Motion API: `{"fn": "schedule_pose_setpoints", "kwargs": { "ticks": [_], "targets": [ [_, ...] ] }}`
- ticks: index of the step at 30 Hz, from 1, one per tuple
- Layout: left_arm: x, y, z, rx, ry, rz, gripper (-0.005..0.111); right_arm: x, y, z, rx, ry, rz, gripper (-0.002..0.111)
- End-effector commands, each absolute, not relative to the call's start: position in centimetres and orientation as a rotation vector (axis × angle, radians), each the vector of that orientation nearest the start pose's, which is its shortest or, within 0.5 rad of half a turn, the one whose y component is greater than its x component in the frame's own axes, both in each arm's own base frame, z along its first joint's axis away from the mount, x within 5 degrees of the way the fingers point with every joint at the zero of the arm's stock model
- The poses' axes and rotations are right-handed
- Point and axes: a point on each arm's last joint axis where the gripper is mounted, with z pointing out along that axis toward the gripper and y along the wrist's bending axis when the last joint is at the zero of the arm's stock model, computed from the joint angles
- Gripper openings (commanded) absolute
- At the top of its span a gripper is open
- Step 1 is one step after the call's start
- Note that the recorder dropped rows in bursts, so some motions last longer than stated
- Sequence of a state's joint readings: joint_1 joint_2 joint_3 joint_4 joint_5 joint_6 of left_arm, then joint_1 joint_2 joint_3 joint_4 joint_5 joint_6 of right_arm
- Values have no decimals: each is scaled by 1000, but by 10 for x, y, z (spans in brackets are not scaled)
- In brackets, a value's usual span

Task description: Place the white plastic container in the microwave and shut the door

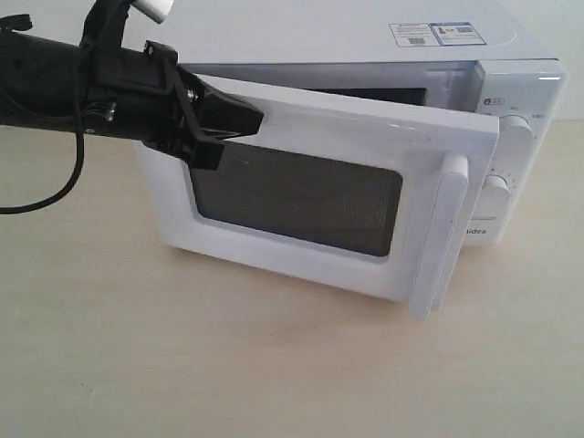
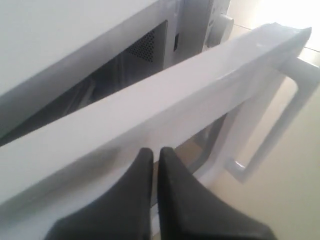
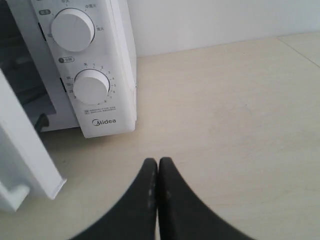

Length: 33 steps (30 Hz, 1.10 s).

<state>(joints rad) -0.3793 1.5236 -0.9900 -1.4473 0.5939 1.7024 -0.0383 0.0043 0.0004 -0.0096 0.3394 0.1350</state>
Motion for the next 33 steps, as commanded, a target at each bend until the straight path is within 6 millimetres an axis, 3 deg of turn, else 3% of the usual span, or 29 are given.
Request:
{"fn": "schedule_pose_setpoints", "kwargs": {
  "ticks": [1,23,33],
  "targets": [
    [283,-170,288,980,1795,-699,4,54,-2,183,152,1811,58,0],
    [268,-172,304,1055,1716,-777,4,54,-2,183,152,1811,58,0],
    [236,-158,339,1126,1657,-709,4,54,-3,183,141,1811,47,0]
  ]
}}
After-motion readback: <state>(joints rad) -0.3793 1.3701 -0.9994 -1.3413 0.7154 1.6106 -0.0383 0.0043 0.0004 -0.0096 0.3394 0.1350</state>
